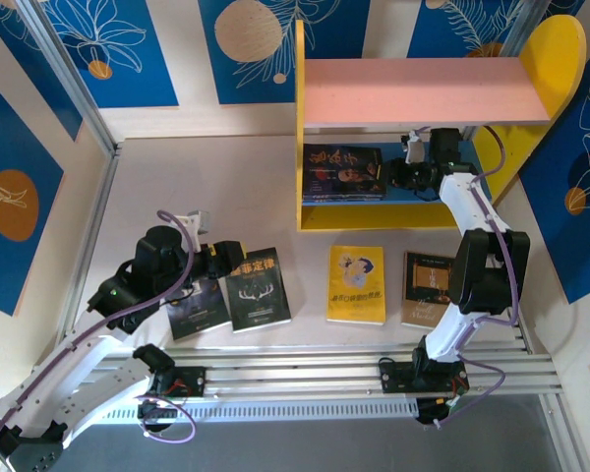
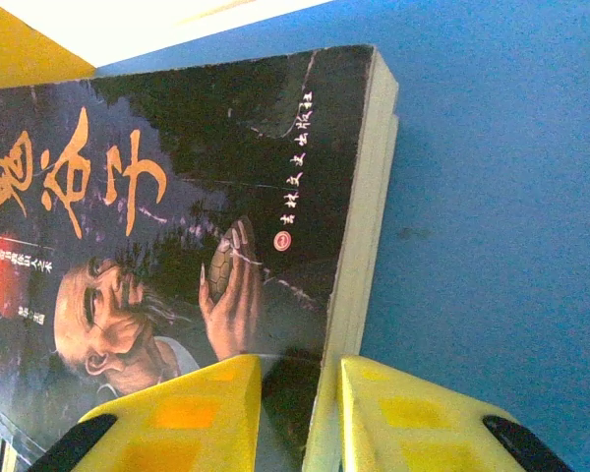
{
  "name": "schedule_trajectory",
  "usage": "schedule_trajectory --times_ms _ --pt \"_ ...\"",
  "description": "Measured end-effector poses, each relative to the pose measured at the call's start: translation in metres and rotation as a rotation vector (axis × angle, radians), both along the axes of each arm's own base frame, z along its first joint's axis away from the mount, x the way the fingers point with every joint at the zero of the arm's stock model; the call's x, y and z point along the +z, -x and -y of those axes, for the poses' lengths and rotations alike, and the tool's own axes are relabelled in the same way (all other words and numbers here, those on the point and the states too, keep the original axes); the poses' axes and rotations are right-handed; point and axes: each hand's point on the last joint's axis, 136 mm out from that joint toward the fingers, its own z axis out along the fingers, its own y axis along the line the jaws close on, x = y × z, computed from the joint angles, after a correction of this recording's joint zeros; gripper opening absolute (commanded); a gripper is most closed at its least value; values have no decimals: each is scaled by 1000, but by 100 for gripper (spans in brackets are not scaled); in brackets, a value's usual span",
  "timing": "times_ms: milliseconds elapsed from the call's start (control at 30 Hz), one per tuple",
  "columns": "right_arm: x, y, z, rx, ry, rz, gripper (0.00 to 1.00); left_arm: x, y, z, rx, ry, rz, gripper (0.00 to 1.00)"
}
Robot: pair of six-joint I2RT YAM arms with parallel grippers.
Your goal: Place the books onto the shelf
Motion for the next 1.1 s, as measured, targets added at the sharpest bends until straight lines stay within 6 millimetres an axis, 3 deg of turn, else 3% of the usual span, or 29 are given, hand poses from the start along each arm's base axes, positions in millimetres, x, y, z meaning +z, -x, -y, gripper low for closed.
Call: schedule_trajectory --times_ms 467,1100 --pt "-1 -3 -1 44 31 27 20 -2 0 0 0 -5 -7 62" --pt "1 -3 5 69 38 54 18 -6 -3 2 -1 -15 -22 62"
